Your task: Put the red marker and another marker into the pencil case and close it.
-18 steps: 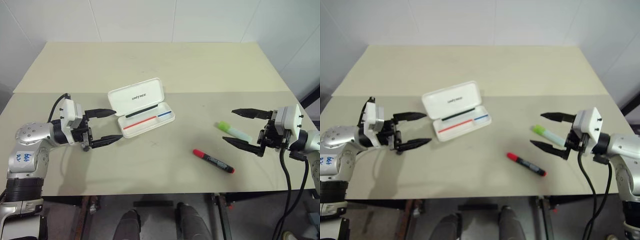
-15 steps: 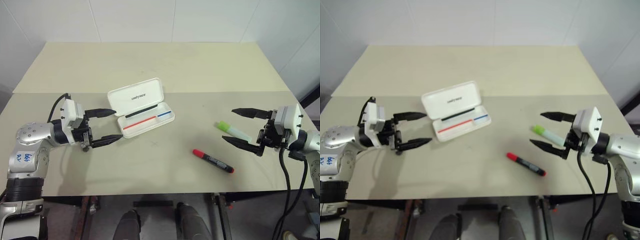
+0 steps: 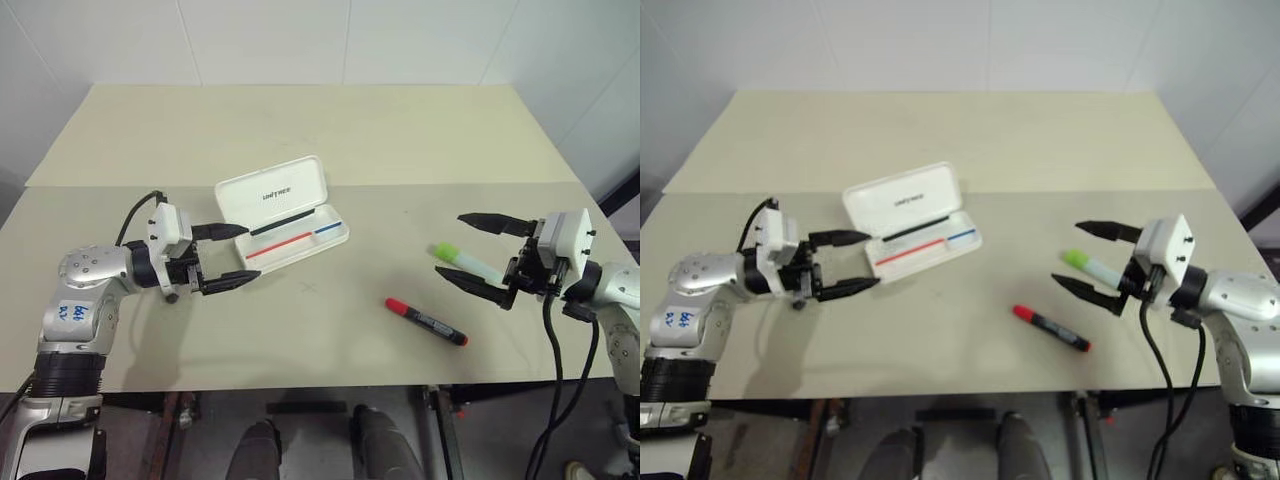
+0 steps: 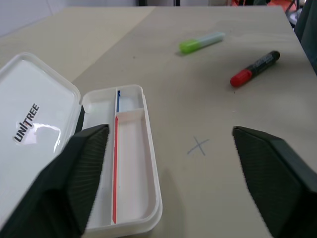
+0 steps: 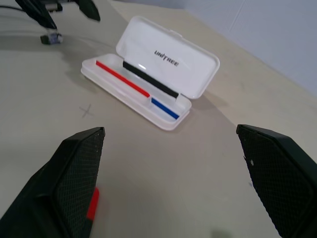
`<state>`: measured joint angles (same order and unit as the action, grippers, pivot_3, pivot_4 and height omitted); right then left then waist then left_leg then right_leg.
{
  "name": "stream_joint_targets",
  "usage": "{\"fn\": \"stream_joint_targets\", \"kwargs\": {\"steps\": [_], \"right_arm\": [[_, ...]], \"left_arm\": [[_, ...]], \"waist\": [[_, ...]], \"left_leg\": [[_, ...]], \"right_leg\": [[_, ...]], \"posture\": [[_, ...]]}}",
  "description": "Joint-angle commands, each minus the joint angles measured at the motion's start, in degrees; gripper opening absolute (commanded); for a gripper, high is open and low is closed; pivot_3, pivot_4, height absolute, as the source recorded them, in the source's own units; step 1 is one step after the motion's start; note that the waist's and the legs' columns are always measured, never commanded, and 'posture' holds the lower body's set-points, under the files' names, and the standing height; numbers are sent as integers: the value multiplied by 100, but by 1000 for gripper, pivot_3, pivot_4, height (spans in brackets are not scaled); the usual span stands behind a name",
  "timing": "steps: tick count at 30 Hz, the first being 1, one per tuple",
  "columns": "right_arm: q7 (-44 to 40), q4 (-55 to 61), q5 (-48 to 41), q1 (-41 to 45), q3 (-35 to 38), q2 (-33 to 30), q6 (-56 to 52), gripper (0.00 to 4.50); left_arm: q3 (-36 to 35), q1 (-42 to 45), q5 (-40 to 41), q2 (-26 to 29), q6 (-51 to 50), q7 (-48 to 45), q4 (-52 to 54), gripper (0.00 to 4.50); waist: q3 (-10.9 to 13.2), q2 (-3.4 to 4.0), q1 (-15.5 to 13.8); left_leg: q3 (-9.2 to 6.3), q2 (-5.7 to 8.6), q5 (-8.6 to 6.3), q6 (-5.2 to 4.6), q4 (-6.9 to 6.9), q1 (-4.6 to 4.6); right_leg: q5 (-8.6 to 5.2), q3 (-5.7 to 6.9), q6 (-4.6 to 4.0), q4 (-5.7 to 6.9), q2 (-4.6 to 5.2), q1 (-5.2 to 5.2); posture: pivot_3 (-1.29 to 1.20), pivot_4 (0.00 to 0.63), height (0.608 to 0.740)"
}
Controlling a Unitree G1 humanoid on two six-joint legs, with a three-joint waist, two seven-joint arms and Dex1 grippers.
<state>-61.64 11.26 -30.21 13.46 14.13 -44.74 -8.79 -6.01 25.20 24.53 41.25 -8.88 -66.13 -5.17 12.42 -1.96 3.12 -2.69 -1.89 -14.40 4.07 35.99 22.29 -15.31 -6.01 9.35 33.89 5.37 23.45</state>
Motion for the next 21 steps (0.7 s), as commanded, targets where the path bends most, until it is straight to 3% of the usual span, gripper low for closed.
{"fn": "stream_joint_targets", "kwargs": {"steps": [1, 4, 21], "right_arm": [[136, 267, 17, 98, -86, 106, 65, 4500], [210, 500, -3, 148, -226, 165, -1, 4500], [513, 1435, -129, 173, -826, 551, -319, 4500]], "left_arm": [[76, -23, -197, 11, 84, 83, 18, 2894], [232, -34, -403, -99, 76, 296, -7, 1826], [904, 211, -1456, -423, 2, 1041, -465, 1826]], "waist": [[0, 0, -5], [0, 0, -14], [0, 0, -78]], "left_leg": [[0, 0, 0, 0, 0, 0], [0, 1, 0, 0, 2, 2], [-1, 1, 0, 0, 4, 1]], "right_leg": [[0, 0, 0, 1, 0, 0], [2, 0, 3, 0, 2, 0], [9, 0, 16, 2, 0, -1]], "posture": [[0, 150, 740], [0, 150, 740], [0, 150, 740]]}}
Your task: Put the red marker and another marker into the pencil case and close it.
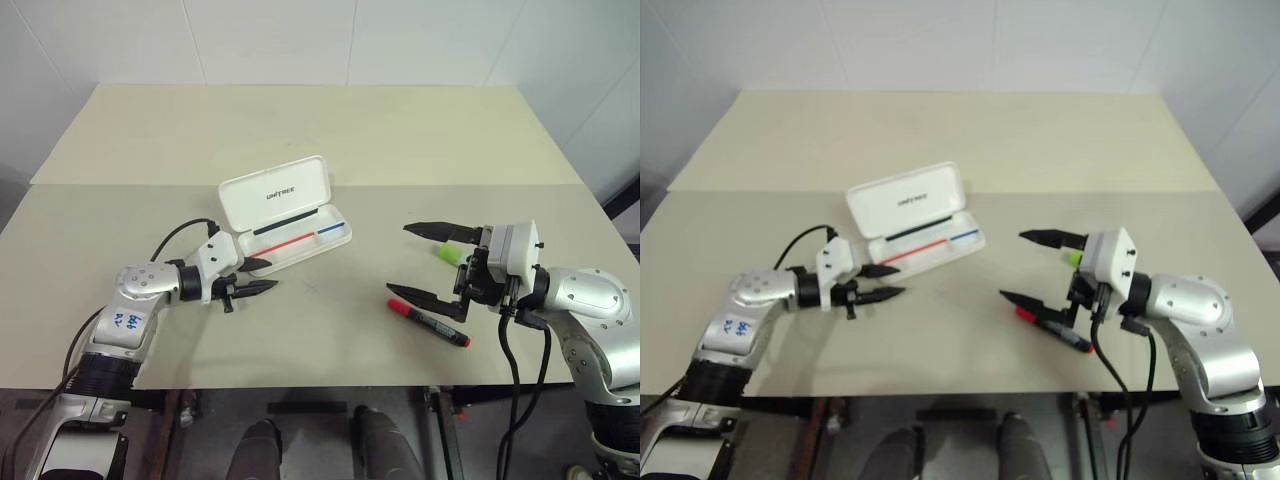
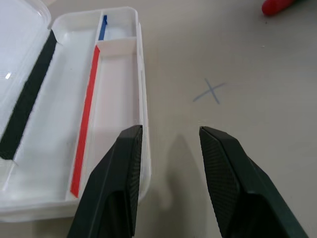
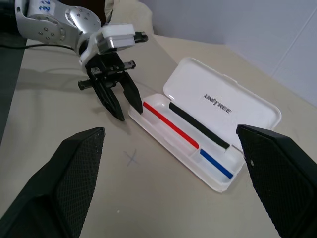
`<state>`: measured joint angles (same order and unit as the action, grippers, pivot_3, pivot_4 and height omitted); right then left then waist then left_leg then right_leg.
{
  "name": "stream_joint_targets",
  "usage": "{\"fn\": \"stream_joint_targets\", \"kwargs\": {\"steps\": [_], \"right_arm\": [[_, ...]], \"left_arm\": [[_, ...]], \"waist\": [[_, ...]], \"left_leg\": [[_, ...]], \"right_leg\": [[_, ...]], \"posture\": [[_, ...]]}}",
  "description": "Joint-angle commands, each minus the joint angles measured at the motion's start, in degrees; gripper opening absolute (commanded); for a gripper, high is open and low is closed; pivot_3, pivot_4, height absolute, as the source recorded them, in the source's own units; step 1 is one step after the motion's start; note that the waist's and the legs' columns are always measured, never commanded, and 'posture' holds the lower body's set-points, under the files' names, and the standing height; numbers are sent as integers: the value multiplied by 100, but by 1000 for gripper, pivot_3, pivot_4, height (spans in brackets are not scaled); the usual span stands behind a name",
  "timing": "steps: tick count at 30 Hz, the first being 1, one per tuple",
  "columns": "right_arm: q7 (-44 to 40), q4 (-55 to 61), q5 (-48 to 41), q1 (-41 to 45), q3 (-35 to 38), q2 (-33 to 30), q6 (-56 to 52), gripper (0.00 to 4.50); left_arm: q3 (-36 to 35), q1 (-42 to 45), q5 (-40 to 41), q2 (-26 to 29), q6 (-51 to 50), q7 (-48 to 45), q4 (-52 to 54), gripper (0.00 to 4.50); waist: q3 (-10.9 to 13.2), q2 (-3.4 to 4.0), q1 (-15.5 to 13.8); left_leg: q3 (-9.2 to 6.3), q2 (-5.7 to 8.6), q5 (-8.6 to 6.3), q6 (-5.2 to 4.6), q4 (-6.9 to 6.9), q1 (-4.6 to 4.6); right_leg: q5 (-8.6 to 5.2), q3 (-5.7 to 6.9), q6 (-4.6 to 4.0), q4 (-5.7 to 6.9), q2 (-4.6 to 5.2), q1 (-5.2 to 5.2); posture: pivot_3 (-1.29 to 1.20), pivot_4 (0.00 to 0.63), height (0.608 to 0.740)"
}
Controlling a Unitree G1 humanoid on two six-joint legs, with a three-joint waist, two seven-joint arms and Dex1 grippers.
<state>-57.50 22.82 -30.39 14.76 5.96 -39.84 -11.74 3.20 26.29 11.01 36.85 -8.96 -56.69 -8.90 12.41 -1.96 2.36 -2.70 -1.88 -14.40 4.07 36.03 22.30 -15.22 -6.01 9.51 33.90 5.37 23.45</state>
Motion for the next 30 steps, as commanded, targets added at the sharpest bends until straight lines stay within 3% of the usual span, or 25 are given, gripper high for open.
{"fn": "stream_joint_targets", "kwargs": {"steps": [1, 23, 26, 29, 30], "right_arm": [[123, 306, -122, 29, -15, 91, -14, 4500], [622, 579, -51, 282, -120, 483, 13, 4500], [658, 583, -51, 309, -109, 475, 15, 4500], [674, 574, -62, 352, -87, 459, 5, 4500], [678, 573, -66, 362, -81, 457, 0, 4500]], "left_arm": [[-4, 154, -132, 23, 12, 99, -141, 1826], [695, 1282, -574, 367, -434, -1080, -1054, 1826], [829, 1439, -665, 351, -364, -1208, -1110, 1278], [907, 1543, -677, 333, -402, -1349, -1065, 186], [917, 1560, -685, 329, -405, -1374, -1052, 34]], "waist": [[0, 0, 0], [0, 1, -21], [0, 0, -21], [0, 0, -21], [-1, 1, -30]], "left_leg": [[0, 0, 0, 0, 0, 0], [0, 0, 0, 0, -2, 0], [0, 0, 0, 0, -3, 0], [0, 0, 0, 0, -3, 1], [0, 0, 0, -1, -4, 1]], "right_leg": [[0, 0, 0, 0, 0, 0], [1, 0, 2, 2, -2, 1], [1, 0, 3, 3, -2, 2], [2, 0, 5, 2, -2, 2], [4, 0, 9, 2, -2, 2]], "posture": [[0, 150, 740], [0, 150, 740], [0, 150, 740], [0, 150, 740], [0, 150, 740]]}}
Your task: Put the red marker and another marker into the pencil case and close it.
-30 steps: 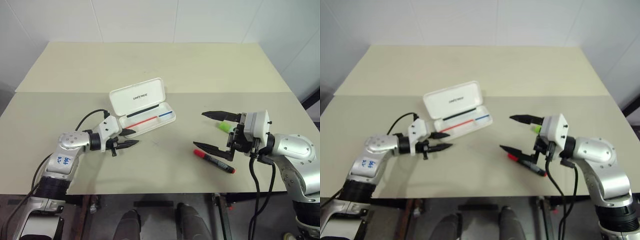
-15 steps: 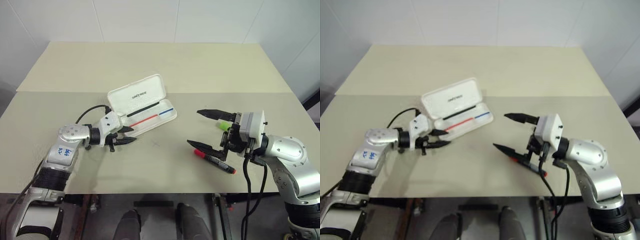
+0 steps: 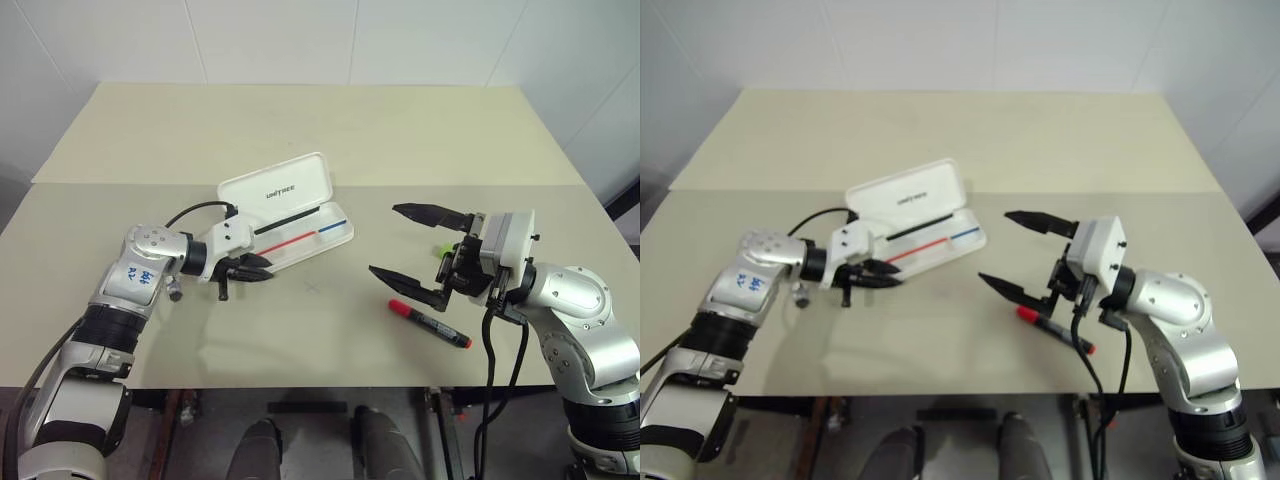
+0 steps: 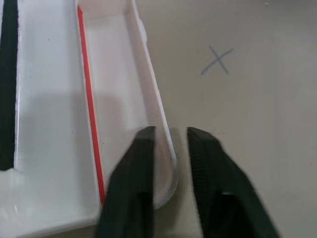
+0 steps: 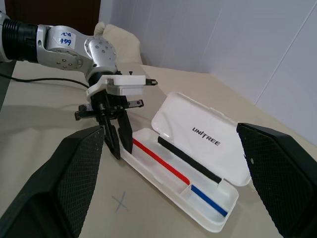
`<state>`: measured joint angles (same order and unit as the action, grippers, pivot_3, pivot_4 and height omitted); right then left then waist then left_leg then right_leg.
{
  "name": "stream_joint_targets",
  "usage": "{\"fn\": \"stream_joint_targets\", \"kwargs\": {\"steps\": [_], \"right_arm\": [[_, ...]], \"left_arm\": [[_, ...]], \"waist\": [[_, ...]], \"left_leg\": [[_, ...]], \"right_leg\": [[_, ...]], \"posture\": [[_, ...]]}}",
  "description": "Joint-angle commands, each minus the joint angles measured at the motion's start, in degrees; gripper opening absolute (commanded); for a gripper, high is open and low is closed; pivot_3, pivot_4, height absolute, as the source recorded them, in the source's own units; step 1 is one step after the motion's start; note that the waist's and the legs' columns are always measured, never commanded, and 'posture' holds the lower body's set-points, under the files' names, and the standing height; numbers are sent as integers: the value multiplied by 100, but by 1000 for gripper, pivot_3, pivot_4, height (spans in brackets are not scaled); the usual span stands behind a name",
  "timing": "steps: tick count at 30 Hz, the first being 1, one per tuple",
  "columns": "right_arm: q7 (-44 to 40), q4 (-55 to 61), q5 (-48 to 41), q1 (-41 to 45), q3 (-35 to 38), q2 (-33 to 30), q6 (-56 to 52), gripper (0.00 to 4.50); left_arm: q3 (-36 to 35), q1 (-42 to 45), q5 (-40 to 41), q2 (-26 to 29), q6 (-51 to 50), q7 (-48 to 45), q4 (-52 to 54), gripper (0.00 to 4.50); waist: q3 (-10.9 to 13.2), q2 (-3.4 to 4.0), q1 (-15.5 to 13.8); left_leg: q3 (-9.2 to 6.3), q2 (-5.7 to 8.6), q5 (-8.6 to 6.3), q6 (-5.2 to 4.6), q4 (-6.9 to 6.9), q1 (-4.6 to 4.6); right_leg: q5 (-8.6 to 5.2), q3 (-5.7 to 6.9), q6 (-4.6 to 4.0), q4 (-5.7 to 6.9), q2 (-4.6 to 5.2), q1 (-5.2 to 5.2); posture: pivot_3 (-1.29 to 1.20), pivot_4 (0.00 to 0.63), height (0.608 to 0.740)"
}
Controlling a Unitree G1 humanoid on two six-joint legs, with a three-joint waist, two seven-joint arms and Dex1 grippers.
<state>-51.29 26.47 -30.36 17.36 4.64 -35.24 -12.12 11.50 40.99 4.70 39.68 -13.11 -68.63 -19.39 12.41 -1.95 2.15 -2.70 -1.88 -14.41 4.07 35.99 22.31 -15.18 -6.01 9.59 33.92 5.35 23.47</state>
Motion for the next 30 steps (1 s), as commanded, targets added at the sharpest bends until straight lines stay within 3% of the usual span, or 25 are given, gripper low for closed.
{"fn": "stream_joint_targets", "kwargs": {"steps": [1, 16, 24, 30], "right_arm": [[60, 208, -72, 112, 56, -6, 34, 4500], [23, 148, -97, 187, 64, -36, -26, 4500], [-33, 119, -152, 181, 117, -107, -99, 4500], [-54, 125, -187, 245, 127, -139, -182, 4500]], "left_arm": [[92, 103, -62, 40, 3, -206, 12, 34], [-7, -11, 102, -27, -168, -319, 729, 34], [-135, -707, 556, 127, -775, -455, 2146, 34], [-45, -1180, 567, 414, -831, -554, 2543, 34]], "waist": [[0, 0, -20], [0, 0, -44], [0, 0, -35], [0, 0, -25]], "left_leg": [[0, 0, 0, 0, 0, -1], [-1, 0, -3, -5, -2, 7], [-2, 0, -4, -5, -2, 6], [-2, 0, -3, -5, 0, 3]], "right_leg": [[3, 0, 7, 1, 0, 0], [6, 0, 21, -3, 1, 2], [5, 0, 20, -2, 1, 2], [-4, 0, 3, 1, 0, 2]], "posture": [[0, 150, 740], [0, 150, 740], [0, 150, 740], [0, 150, 740]]}}
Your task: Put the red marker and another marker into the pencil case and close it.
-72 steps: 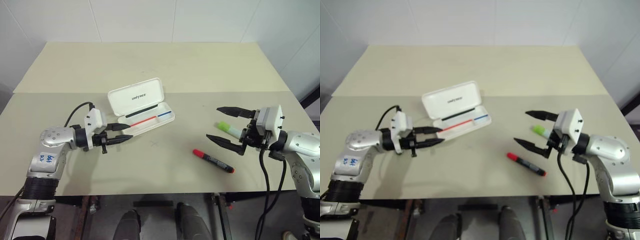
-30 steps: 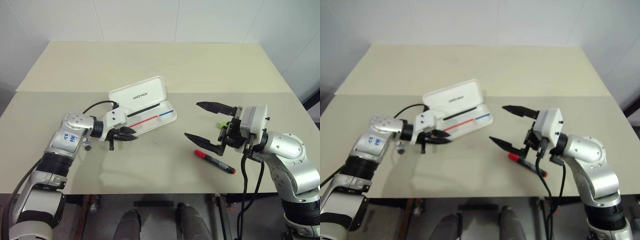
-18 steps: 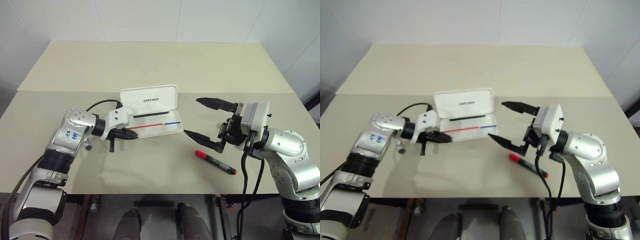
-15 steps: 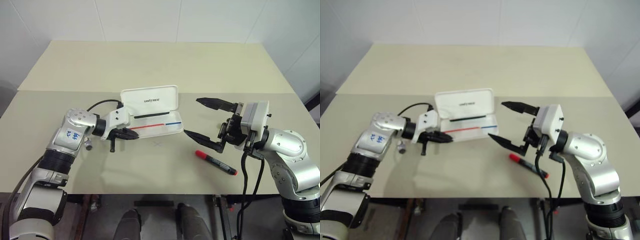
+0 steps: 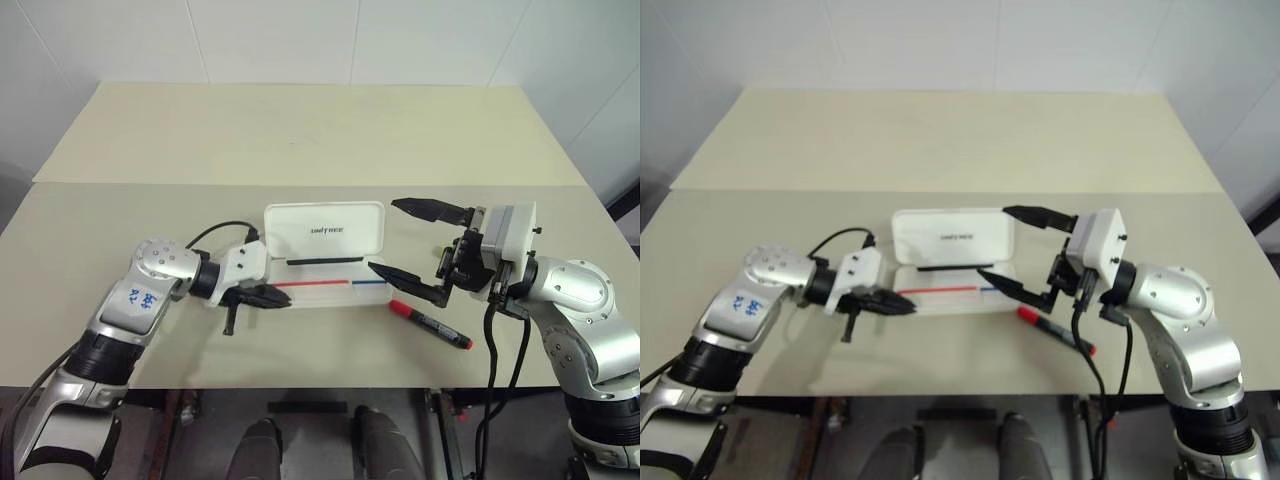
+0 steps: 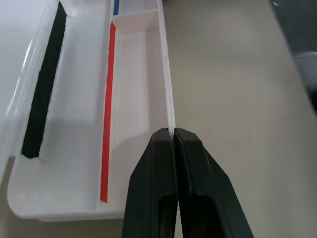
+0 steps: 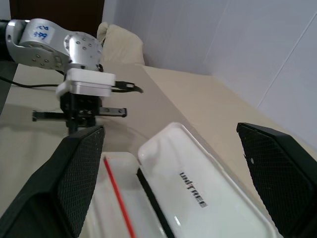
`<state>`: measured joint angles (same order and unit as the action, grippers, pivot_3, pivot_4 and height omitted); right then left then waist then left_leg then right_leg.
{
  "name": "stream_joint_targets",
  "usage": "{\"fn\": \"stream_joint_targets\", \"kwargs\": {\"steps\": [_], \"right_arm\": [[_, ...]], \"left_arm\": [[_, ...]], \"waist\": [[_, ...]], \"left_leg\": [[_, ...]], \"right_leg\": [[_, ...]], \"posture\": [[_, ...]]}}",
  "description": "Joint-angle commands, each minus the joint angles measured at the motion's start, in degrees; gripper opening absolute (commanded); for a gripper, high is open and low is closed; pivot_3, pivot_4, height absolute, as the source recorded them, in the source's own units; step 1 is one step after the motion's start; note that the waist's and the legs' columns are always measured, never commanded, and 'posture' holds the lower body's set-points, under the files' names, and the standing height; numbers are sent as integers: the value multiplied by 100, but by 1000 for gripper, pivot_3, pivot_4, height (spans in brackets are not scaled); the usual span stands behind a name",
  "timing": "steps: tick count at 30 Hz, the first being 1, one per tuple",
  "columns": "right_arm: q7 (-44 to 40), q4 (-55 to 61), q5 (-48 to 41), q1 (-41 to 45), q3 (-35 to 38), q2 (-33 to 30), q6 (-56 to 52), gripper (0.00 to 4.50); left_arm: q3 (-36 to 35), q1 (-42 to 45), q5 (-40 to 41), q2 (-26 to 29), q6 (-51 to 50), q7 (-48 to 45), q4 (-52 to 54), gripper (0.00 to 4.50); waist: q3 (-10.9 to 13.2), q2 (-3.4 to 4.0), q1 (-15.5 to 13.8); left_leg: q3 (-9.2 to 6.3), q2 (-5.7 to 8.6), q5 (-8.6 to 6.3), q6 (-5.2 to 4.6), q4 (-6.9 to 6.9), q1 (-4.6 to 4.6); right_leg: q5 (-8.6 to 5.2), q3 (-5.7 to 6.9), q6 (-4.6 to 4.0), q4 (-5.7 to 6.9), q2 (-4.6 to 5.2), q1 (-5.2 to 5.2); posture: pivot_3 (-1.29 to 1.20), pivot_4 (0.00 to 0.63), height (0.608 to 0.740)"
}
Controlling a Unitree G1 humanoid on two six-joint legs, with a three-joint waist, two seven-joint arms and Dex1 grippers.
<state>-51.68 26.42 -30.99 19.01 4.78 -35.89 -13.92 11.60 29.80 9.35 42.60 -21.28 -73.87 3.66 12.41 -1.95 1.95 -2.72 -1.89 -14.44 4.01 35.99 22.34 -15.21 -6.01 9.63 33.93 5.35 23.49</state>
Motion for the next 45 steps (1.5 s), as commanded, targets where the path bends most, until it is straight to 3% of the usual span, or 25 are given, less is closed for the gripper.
{"fn": "stream_joint_targets", "kwargs": {"steps": [1, 14, 19, 27, 28, 34, 36, 41, 45], "right_arm": [[-15, 133, -126, 81, 114, -74, -9, 4500], [8, 204, -156, 21, 135, -89, -91, 4500], [-11, 168, -164, 25, 140, -90, -88, 4500], [-101, -29, -137, 40, 127, -54, -15, 4500], [-96, -33, -141, 14, 156, -69, -26, 4500], [-3, -17, -93, -727, 664, -482, -301, 4500], [6, 2, -105, -917, 751, -581, -345, 4500], [-125, 145, 251, -2315, 1010, -1060, -457, 4500], [-45, 7, 346, -2613, 939, -1044, -518, 4500]], "left_arm": [[-56, -78, 101, 133, -12, -24, 247, 34], [-122, -82, 226, 51, -306, 229, 109, 34], [-164, -14, 447, 1, -430, 186, 179, 1584], [-1005, -64, 1613, -47, -664, 36, 584, 4327], [-1158, -107, 1725, -27, -562, 4, 611, 4467], [-1992, -240, 2439, 86, -568, -30, 683, 4467], [-2083, -222, 2578, 98, -653, 12, 703, 4467], [-2434, -147, 2935, 350, -735, -170, 498, 4467], [-2422, -178, 3050, 565, -817, -430, 440, 4467]], "waist": [[0, 0, -9], [0, 0, -15], [0, 0, -14], [0, 0, -9], [0, 0, -6], [0, 0, -32], [0, -1, -35], [0, -3, -32], [0, -3, 60]], "left_leg": [[0, 0, 0, 0, 2, 0], [0, 0, 0, -1, 8, -1], [0, 0, 1, -1, 7, 0], [0, 0, 0, -1, 6, 0], [0, 0, 1, -1, 6, 0], [0, 0, 0, -1, 3, 1], [-1, 1, 0, -1, 5, 3], [-3, 1, 0, -1, 4, 1], [12, 1, 0, -1, 9, -6]], "right_leg": [[-6, 0, -11, 0, 1, -1], [-17, 0, -34, 2, 1, -2], [-17, 0, -33, 2, 1, -2], [-13, 0, -26, 3, 1, -1], [-13, 0, -26, 3, 1, -1], [-14, 0, -27, 0, 2, -1], [-15, 0, -28, -1, 2, -2], [-25, 1, -46, -2, 1, -4], [-31, -4, -58, -7, 4, -6]], "posture": [[0, 150, 740], [0, 150, 740], [0, 150, 740], [0, 150, 740], [0, 150, 740], [0, 150, 740], [0, 150, 740], [0, 150, 740], [0, 150, 740]]}}
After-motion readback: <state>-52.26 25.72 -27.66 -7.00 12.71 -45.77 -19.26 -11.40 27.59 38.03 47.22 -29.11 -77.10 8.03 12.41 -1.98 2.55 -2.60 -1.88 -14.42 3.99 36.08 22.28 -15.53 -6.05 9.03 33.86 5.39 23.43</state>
